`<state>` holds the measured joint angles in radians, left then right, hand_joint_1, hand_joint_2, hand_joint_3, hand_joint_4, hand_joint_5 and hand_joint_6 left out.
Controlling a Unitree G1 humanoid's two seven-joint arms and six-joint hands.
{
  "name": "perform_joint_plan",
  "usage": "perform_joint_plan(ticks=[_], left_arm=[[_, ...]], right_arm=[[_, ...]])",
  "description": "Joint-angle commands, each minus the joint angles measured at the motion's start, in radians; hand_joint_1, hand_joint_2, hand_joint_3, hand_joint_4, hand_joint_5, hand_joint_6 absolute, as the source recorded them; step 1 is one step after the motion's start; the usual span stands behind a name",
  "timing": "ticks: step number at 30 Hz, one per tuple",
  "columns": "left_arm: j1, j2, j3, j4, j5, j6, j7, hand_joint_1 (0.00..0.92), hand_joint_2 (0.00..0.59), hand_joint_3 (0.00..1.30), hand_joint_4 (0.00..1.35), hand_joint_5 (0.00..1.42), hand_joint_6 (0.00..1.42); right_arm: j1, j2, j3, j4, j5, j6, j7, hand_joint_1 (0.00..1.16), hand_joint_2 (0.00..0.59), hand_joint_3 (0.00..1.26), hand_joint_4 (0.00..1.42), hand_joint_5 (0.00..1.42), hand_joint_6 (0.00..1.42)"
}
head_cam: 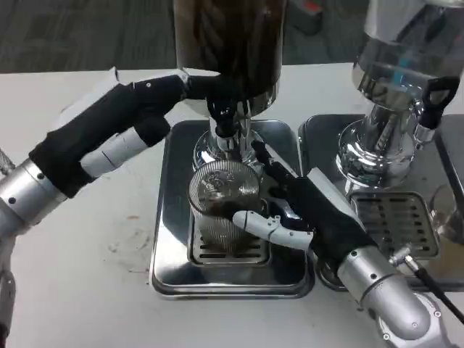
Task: Grasp the cup under the faucet to collect the drink, then remove the cup.
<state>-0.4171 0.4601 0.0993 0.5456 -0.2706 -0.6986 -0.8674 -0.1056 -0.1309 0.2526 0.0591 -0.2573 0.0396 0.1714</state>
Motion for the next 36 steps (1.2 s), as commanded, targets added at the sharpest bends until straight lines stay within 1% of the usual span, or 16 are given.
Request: perform_joint_plan(ticks=[1,7,8,16,20,28,36], left_arm=[[0.034,0.003,0.038,0.012,-0.015,0.001,0.033,0.0,0.082,0.33,0.26,0.23,0.15],[0.059,0.007,0.069,0.015,-0.013,0.009,0.055,0.0,0.086,0.35,0.28,0.24,0.17],[0.063,0.008,0.072,0.016,-0.013,0.01,0.058,0.0,0.09,0.35,0.28,0.25,0.17],[0.106,0.015,0.102,0.025,-0.011,0.025,0.078,0.0,0.098,0.39,0.3,0.26,0.17],[0.123,0.016,0.106,0.025,-0.008,0.033,0.084,0.0,0.099,0.39,0.3,0.27,0.17],[0.154,0.016,0.112,0.018,-0.006,0.044,0.094,0.0,0.106,0.41,0.33,0.28,0.18],[0.183,0.013,0.12,0.013,-0.004,0.056,0.095,0.0,0.112,0.43,0.34,0.29,0.19]], right_arm=[[-0.011,-0.003,0.0,0.007,0.018,-0.032,0.011,0.53,0.216,0.0,0.0,0.0,0.11],[-0.015,-0.005,0.0,0.013,0.023,-0.038,0.021,0.52,0.212,0.0,0.0,0.0,0.1],[-0.015,-0.006,0.001,0.014,0.023,-0.038,0.022,0.52,0.2,0.0,0.0,0.0,0.1],[-0.021,-0.012,0.013,0.01,-0.014,-0.019,0.013,0.54,0.203,0.0,0.0,0.0,0.08],[-0.02,-0.012,0.014,0.013,-0.026,-0.016,0.011,0.54,0.201,0.0,0.0,0.0,0.08],[-0.022,-0.008,0.027,0.005,-0.078,0.003,-0.003,0.55,0.199,0.0,0.0,0.0,0.08],[-0.025,-0.002,0.038,0.01,-0.104,0.016,-0.017,0.56,0.193,0.0,0.0,0.0,0.08]])
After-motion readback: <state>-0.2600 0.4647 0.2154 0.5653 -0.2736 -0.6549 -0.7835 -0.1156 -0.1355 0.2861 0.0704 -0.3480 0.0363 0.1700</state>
